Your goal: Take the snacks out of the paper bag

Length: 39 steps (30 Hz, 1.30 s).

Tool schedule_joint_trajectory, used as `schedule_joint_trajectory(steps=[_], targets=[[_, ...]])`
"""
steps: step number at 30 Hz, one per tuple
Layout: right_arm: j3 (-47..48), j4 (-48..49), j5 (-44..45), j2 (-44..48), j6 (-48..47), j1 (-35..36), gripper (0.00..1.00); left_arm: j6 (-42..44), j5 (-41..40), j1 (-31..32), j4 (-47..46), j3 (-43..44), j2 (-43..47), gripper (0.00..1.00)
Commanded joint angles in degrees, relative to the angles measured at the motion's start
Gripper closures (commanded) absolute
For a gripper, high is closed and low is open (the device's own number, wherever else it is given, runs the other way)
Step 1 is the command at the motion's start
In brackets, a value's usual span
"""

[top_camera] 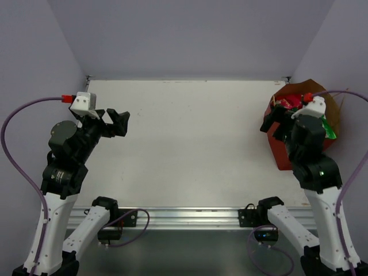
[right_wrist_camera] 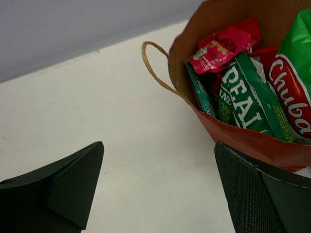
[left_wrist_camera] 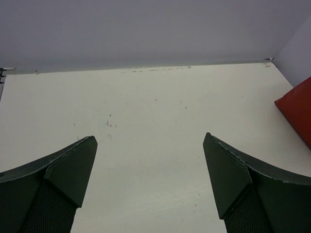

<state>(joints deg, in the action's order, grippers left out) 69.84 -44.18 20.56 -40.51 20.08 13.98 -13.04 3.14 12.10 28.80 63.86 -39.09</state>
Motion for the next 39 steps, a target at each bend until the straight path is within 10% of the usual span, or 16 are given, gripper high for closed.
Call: schedule_joint_trajectory(steps=[1,5,19,33,39], targets=[[0.0,1.6,5.3,-7.5,-0.1,-2.6,0.01,-1.5,3.4,0.3,0.5,0.3,-0.5,0.0],[1.3,6.6,-9.2,-16.5,-3.0,-15.7,0.01,-1.5,4.1,0.3,-0.1,-0.6,-0.5,0.0],[1.3,10.9,-20.0,-26.9,-14.8,-16.6,0.14,-0.2,4.2,1.6,-0.8,-1.2,-3.0,0.0],[2.4,11.8,-15.4,-31.4,-18.1,-15.5,0.76,-0.1,4.2,1.6,0.3,-0.3,-2.8,0.0],[4.2,7.4,-14.6,-30.1,-18.1,-3.0,1.0,0.4,2.8,1.6,1.1,0.6,-2.4,0.0]])
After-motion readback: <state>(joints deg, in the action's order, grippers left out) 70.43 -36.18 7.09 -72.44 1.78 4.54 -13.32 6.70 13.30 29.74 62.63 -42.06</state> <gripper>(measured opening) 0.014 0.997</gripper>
